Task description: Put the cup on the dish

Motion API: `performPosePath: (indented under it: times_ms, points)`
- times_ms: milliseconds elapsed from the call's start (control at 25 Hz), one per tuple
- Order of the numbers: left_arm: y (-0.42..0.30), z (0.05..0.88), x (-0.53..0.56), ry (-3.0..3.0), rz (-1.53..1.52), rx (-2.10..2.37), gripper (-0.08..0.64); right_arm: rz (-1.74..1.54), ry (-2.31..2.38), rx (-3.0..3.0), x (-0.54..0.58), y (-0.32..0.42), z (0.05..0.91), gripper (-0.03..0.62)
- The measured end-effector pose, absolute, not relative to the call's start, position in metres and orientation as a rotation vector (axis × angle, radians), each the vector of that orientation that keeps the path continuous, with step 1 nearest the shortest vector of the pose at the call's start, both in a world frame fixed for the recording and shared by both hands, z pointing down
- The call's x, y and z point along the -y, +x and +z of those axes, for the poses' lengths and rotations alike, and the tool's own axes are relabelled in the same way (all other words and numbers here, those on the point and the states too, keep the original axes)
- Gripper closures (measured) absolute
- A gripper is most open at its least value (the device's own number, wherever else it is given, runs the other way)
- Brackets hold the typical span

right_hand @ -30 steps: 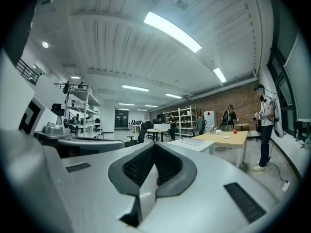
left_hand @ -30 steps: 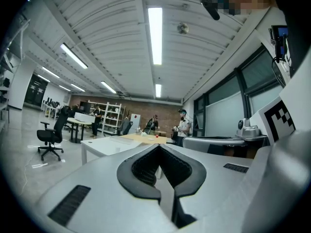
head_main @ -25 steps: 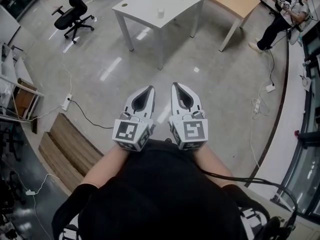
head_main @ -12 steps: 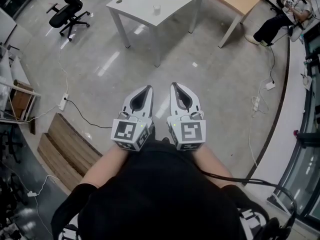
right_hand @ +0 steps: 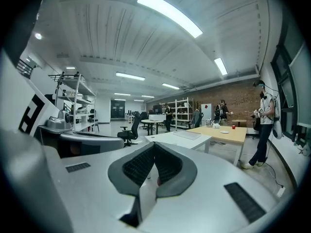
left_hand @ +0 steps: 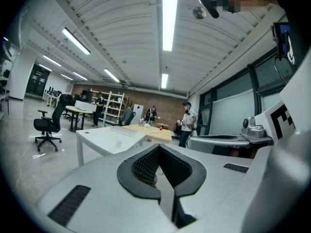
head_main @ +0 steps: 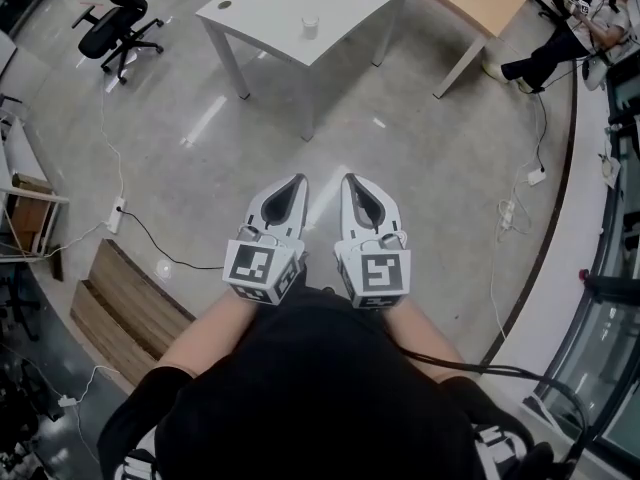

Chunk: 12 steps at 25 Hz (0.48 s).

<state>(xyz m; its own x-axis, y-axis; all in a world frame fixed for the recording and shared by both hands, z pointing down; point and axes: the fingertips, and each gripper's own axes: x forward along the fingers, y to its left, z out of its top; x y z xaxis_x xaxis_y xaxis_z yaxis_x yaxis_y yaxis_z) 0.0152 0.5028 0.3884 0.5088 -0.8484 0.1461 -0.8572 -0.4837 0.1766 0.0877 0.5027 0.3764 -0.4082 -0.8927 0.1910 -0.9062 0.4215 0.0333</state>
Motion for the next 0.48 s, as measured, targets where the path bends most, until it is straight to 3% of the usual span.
performPosePath:
  times_ms: [480]
  points:
    - [-0.032, 0.379, -0.396, 2.531, 0.021, 1.426, 0.554, 0.124, 1.595, 2.495, -0.395, 0.033, 0.365, 0.580]
